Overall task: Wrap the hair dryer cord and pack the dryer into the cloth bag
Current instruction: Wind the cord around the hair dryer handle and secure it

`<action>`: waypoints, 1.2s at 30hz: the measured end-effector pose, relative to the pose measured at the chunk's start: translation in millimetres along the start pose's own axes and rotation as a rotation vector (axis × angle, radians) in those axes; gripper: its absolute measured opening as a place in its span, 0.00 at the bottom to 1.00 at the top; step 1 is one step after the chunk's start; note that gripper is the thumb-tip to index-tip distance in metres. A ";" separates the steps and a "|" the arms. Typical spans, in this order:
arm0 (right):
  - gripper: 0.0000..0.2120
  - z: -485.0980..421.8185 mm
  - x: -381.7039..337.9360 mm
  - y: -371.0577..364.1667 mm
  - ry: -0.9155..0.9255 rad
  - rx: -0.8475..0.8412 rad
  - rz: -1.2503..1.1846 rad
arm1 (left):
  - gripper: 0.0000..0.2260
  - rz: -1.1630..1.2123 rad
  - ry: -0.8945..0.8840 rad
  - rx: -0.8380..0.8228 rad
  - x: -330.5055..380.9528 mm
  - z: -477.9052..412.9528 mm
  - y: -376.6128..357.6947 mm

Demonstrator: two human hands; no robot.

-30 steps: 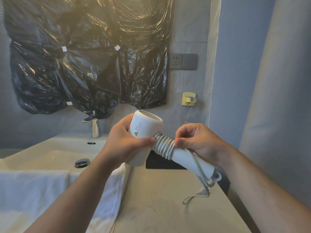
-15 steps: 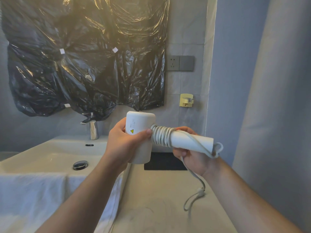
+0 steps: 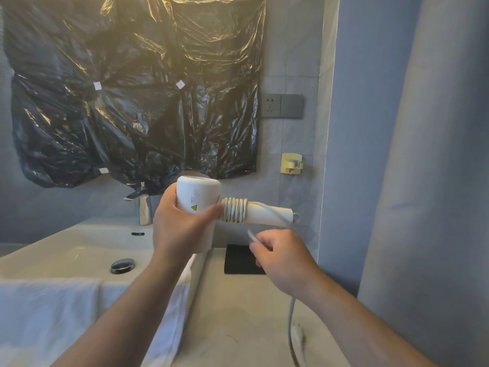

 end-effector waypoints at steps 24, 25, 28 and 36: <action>0.08 -17.9 0.6 41.0 -0.098 -0.296 -0.638 | 0.23 -0.054 -0.189 -0.434 36.1 9.0 -16.8; 0.13 -18.0 1.6 38.9 -0.101 -0.322 -0.688 | 0.22 -0.032 -0.181 -0.454 36.9 10.5 -17.9; 0.21 -20.4 8.8 33.2 -0.143 -0.341 -0.852 | 0.20 0.022 -0.142 -0.487 35.5 14.1 -20.3; 0.20 -14.3 21.5 -1.4 -0.335 -0.238 -1.526 | 0.18 0.172 0.081 -0.441 12.9 15.0 -26.2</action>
Point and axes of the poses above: each hand's wrist, its own z-axis away from the middle knuckle, its own y-axis out of the back of the hand, x = y × z, the point moved 8 cm from there along -z, towards the middle knuckle, and after that the axes turned 11 degrees about -z, right-handed, at the moved point
